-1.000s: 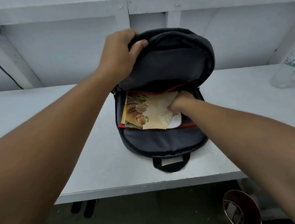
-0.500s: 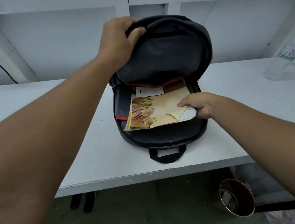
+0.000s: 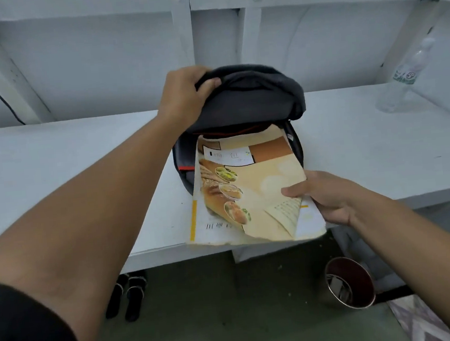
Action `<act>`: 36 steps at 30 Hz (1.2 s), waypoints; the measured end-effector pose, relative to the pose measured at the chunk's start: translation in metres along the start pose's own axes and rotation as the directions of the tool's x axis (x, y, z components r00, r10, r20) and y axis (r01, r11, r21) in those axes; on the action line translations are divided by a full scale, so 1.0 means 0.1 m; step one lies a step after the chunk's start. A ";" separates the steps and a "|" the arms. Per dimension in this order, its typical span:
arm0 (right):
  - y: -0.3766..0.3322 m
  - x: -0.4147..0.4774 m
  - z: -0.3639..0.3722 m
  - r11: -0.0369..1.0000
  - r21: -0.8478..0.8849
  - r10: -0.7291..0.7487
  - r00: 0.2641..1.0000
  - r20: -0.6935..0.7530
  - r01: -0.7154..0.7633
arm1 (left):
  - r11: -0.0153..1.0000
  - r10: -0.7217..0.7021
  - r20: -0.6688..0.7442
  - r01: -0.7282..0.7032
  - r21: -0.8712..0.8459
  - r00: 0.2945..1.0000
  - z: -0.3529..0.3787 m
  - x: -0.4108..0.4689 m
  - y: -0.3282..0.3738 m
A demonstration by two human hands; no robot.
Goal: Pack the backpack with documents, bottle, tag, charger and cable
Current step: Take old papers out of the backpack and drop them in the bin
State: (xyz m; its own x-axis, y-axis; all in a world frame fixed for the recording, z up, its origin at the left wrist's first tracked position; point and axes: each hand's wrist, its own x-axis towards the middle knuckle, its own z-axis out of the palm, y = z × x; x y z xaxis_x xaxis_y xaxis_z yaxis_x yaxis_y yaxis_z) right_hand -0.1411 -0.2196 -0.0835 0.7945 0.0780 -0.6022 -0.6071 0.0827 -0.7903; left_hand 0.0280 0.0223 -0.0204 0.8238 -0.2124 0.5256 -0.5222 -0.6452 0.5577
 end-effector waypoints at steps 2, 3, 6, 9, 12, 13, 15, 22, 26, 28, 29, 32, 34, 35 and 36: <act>0.15 -0.22 -0.04 1.000 -0.013 -0.017 0.999 0.035 0.017 | 0.999 -0.037 0.078 0.038 -0.011 0.996 0.03 -0.22 0.00; 0.23 -0.31 -0.07 1.000 -0.009 -0.024 0.999 0.045 0.024 | 0.998 -0.062 0.139 0.063 -0.005 0.988 0.03 -0.31 0.00; 0.45 -0.63 -0.19 0.996 0.009 -0.084 0.995 0.059 0.084 | 0.982 -0.176 0.291 0.147 0.118 0.940 0.08 -0.67 0.00; 0.64 -0.95 -0.30 0.989 -0.032 -0.145 0.989 0.038 0.146 | 0.914 -0.402 0.358 0.393 0.100 0.843 0.14 -1.22 0.13; 0.83 -1.19 -0.37 0.983 -0.038 -0.179 0.982 0.062 0.182 | 0.685 -0.626 0.239 0.670 -0.286 0.742 0.18 -1.85 0.35; 0.89 -1.26 -0.39 0.980 -0.042 -0.190 0.980 0.066 0.193 | 0.517 -0.742 0.233 0.757 -0.399 0.629 0.17 -2.04 0.46; 1.01 -1.37 -0.43 0.976 -0.031 -0.215 0.975 0.057 0.217 | 0.177 -0.773 0.476 0.863 -0.473 0.419 0.16 -2.48 0.67; 1.25 -1.49 -0.61 0.965 0.029 -0.261 0.965 0.011 0.260 | -0.064 -0.563 0.706 0.828 -0.556 0.431 0.11 -3.25 1.28; 1.31 -1.42 -0.62 0.954 0.015 -0.300 0.954 -0.021 0.300 | 0.147 -0.675 0.564 0.837 -0.527 0.474 0.12 -3.27 1.33; 1.33 -1.38 -0.61 0.947 0.017 -0.319 0.947 -0.029 0.320 | 0.203 -0.697 0.532 0.843 -0.498 0.481 0.12 -3.24 1.34; 1.33 -1.36 -0.60 0.944 0.023 -0.329 0.944 -0.032 0.329 | 0.226 -0.699 0.526 0.847 -0.481 0.484 0.12 -3.22 1.33; 1.34 -1.31 -0.54 0.936 0.036 -0.350 0.936 -0.045 0.351 | 0.268 -0.712 0.483 0.834 -0.483 0.509 0.12 -3.14 1.31; 1.33 -1.29 -0.48 0.933 0.047 -0.353 0.933 -0.062 0.356 | 0.267 -0.715 0.453 0.807 -0.528 0.533 0.11 -3.07 1.29; 1.32 -1.28 -0.46 0.932 0.048 -0.355 0.932 -0.070 0.359 | 0.277 -0.710 0.438 0.791 -0.546 0.551 0.10 -3.04 1.29; 1.31 -1.27 -0.43 0.931 0.047 -0.359 0.930 -0.077 0.363 | 0.296 -0.702 0.422 0.774 -0.560 0.574 0.09 -3.02 1.28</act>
State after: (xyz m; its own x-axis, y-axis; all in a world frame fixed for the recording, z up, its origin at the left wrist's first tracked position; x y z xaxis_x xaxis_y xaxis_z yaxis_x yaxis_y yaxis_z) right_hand -0.3215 -0.2619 -0.1156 0.9578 -0.0333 -0.2855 -0.2775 0.1518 -0.9486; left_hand -0.2854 -0.0025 -0.1138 0.9324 0.0213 -0.3609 0.3594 0.0551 0.9316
